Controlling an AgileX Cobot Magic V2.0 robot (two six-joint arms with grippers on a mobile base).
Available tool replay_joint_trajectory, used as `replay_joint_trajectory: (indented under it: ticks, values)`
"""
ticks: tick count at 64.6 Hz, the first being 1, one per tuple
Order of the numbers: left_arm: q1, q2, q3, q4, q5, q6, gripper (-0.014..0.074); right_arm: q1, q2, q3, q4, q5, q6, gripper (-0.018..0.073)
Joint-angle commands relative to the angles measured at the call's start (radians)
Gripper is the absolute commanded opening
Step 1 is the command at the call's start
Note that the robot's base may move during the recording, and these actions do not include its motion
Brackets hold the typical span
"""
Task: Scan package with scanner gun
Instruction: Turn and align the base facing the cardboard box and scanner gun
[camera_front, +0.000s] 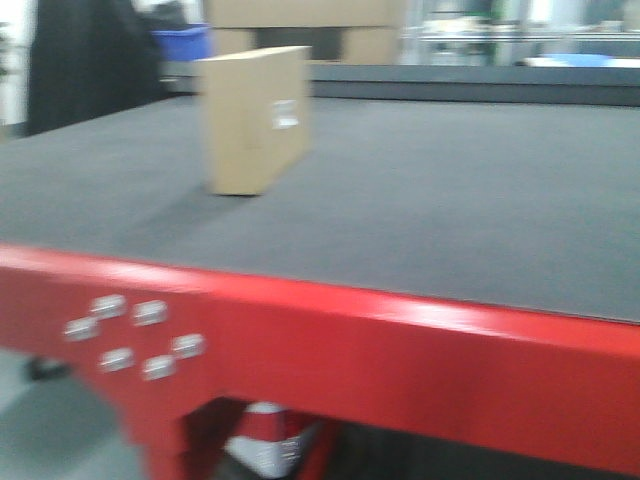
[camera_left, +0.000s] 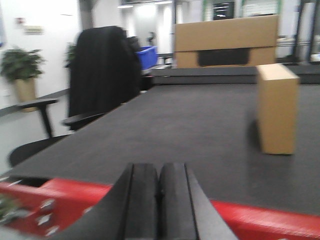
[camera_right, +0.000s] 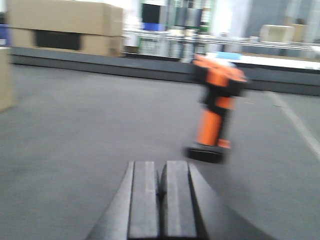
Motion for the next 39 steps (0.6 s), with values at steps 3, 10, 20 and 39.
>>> replay_joint_trajectory:
  ticks: [3, 10, 20, 39]
  values:
    - [-0.001, -0.004, -0.003, -0.005, -0.020, 0.000, -0.0111, -0.001, -0.004, 0.000, -0.004, -0.019, 0.000, -0.0154]
    - [-0.001, -0.004, -0.003, -0.005, -0.020, 0.000, -0.0111, -0.001, -0.004, 0.000, -0.004, -0.019, 0.000, -0.0154]
    - [-0.001, -0.004, -0.003, -0.005, -0.020, 0.000, -0.0111, 0.006, -0.004, 0.000, -0.004, -0.019, 0.000, -0.0154]
    - [-0.001, -0.004, -0.003, -0.005, -0.020, 0.000, -0.0111, 0.081, -0.004, 0.000, -0.004, -0.019, 0.000, -0.0154]
